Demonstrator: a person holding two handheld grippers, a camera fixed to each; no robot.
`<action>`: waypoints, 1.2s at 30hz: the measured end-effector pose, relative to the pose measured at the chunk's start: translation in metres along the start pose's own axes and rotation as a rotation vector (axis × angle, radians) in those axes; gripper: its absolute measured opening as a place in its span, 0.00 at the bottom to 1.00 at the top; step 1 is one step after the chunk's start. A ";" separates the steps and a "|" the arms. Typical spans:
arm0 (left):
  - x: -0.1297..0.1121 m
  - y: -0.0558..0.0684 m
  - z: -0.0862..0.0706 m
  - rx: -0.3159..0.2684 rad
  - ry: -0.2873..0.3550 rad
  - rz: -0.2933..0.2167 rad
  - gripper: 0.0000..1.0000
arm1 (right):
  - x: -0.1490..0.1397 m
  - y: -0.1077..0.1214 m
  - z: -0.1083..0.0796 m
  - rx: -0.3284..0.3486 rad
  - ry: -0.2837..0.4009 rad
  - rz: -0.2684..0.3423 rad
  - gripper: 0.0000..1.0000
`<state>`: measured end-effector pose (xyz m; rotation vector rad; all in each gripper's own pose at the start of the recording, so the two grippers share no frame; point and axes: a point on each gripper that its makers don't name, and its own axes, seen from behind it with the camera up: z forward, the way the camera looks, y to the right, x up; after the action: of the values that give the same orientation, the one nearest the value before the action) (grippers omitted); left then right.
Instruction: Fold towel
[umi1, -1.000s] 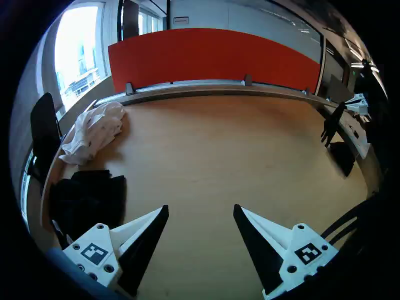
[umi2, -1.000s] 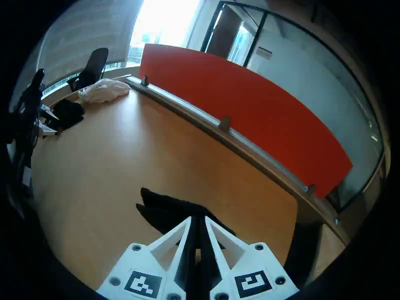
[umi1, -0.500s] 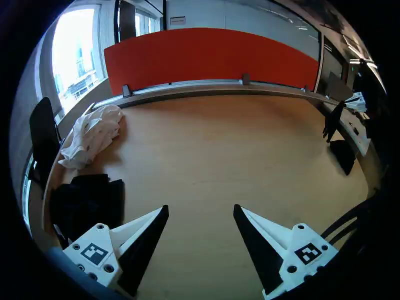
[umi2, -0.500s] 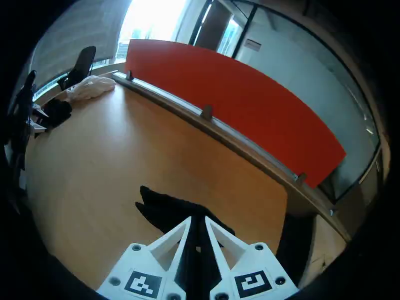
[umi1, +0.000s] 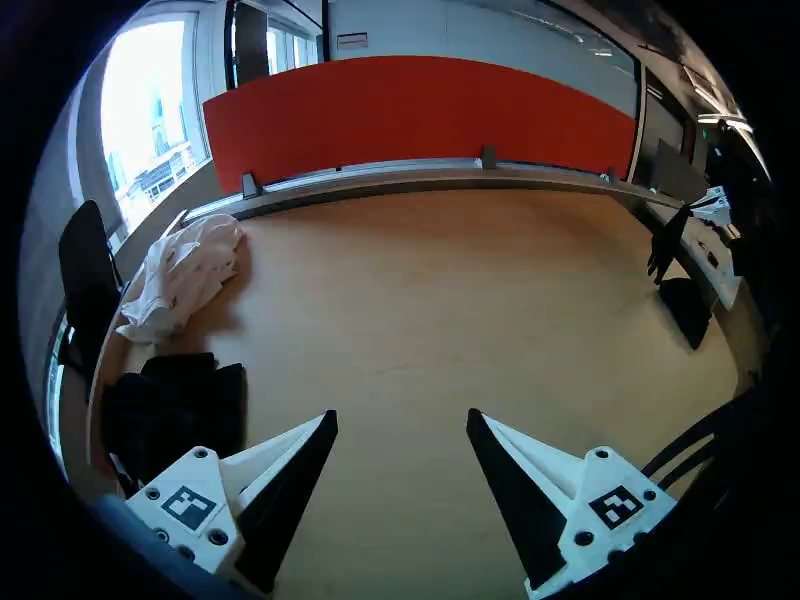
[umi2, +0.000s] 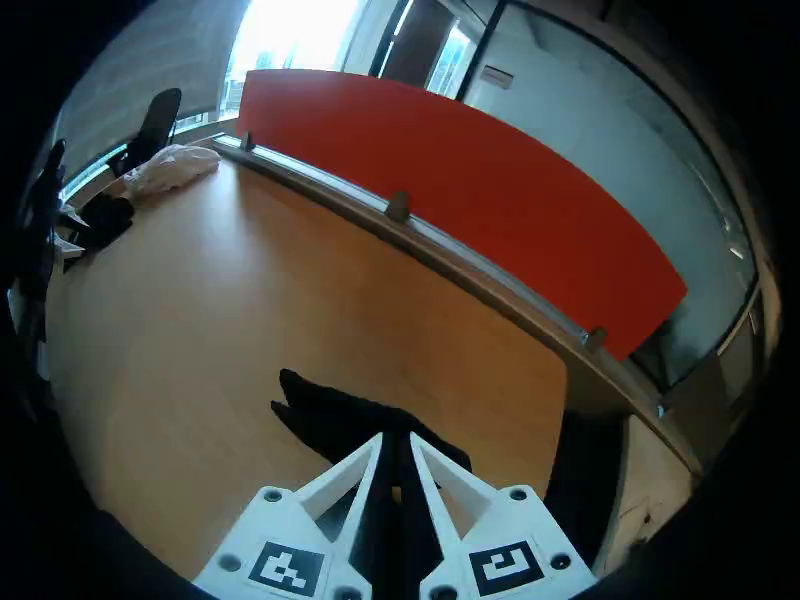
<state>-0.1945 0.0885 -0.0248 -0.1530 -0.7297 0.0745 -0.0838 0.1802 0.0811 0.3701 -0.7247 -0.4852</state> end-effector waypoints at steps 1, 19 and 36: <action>0.000 0.000 0.000 0.000 0.000 0.001 0.96 | -0.002 0.001 0.000 -0.001 -0.002 0.001 0.04; 0.006 0.011 0.001 -0.019 0.005 0.016 0.96 | -0.060 0.005 -0.034 -0.020 -0.062 0.059 0.04; 0.006 0.012 -0.003 -0.026 0.005 0.038 0.96 | -0.129 0.005 -0.064 -0.069 -0.137 0.144 0.04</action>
<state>-0.1883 0.1006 -0.0255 -0.1915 -0.7235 0.1011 -0.1212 0.2636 -0.0301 0.2196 -0.8586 -0.4012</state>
